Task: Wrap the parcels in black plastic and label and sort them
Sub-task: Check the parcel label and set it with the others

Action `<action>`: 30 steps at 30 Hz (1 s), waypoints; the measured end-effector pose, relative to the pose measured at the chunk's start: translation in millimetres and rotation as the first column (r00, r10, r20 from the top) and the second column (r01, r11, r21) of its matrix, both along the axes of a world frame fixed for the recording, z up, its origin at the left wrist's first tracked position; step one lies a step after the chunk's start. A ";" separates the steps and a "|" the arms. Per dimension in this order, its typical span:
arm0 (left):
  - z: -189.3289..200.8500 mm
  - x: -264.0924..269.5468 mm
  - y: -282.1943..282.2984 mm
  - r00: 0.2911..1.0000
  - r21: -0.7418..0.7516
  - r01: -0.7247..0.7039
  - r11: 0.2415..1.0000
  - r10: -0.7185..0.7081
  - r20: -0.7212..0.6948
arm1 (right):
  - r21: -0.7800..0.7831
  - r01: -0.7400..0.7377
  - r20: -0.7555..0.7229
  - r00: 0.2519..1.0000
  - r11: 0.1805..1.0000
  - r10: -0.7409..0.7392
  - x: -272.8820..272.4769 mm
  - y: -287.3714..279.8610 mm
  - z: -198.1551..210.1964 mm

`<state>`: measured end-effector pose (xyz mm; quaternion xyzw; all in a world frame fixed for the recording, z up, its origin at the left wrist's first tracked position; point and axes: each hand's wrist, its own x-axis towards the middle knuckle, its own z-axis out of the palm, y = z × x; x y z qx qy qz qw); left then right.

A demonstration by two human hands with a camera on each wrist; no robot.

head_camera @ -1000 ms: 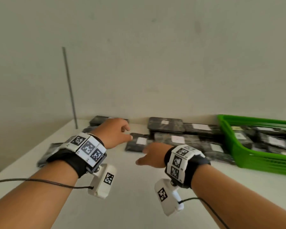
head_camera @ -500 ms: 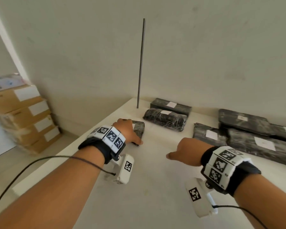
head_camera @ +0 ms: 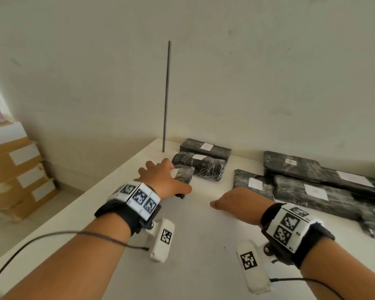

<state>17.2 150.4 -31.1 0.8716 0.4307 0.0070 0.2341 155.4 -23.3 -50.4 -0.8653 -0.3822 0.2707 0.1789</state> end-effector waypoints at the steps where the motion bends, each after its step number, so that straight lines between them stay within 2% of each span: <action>1: 6.5 0.5 -15.7 0.997 0.003 0.034 0.999 -0.034 0.070 | 0.151 0.098 -0.165 0.984 0.984 -0.073 0.1 -6.9 2.1; 3: 19.4 2.3 -50.5 0.974 0.050 0.101 0.994 -0.109 0.200 | 0.394 0.331 -0.452 0.882 0.857 -0.133 -1.4 -22.2 10.6; 6: 30.2 8.7 -105.9 0.913 0.205 0.207 0.957 -0.264 0.311 | 0.581 0.501 -0.613 0.788 0.642 -0.059 -1.7 -56.3 32.6; 8: 32.9 14.2 -139.2 0.859 0.322 0.234 0.917 -0.350 0.374 | 0.661 0.546 -0.638 0.770 0.515 0.003 -1.3 -85.8 50.7; 10: 32.6 22.0 -165.0 0.779 0.399 0.247 0.883 -0.425 0.460 | 0.720 0.550 -0.611 0.791 0.423 0.011 -0.6 -117.1 68.2; 14: 39.5 36.0 -193.8 0.545 0.364 0.393 0.844 -0.533 0.647 | 0.810 0.475 -0.486 0.872 0.343 -0.059 0.5 -175.7 96.9; 17: 55.2 47.0 -206.4 0.402 0.200 0.497 0.844 -0.428 0.809 | 0.858 0.403 -0.380 0.915 0.318 -0.133 0.5 -215.5 111.1; 20: 73.9 56.1 -218.5 0.363 0.025 0.557 0.830 -0.270 0.892 | 0.876 0.366 -0.317 0.928 0.315 -0.198 1.7 -240.1 111.4; 22: 84.0 61.0 -225.0 0.347 -0.084 0.615 0.784 -0.174 0.922 | 0.880 0.352 -0.287 0.929 0.320 -0.232 -1.9 -245.4 108.0; 24: 89.5 62.1 -232.6 0.354 -0.155 0.654 0.740 -0.118 0.928 | 0.889 0.352 -0.290 0.928 0.292 -0.235 -8.7 -244.9 104.3; 27: 89.2 61.1 -242.4 0.339 -0.197 0.676 0.710 -0.063 0.939 | 0.891 0.414 -0.380 0.905 0.186 -0.192 -19.5 -237.8 101.4; 30: 92.8 54.4 -248.8 0.310 -0.201 0.736 0.647 -0.058 0.949 | 0.900 0.430 -0.404 0.885 0.074 -0.233 -27.1 -229.3 101.5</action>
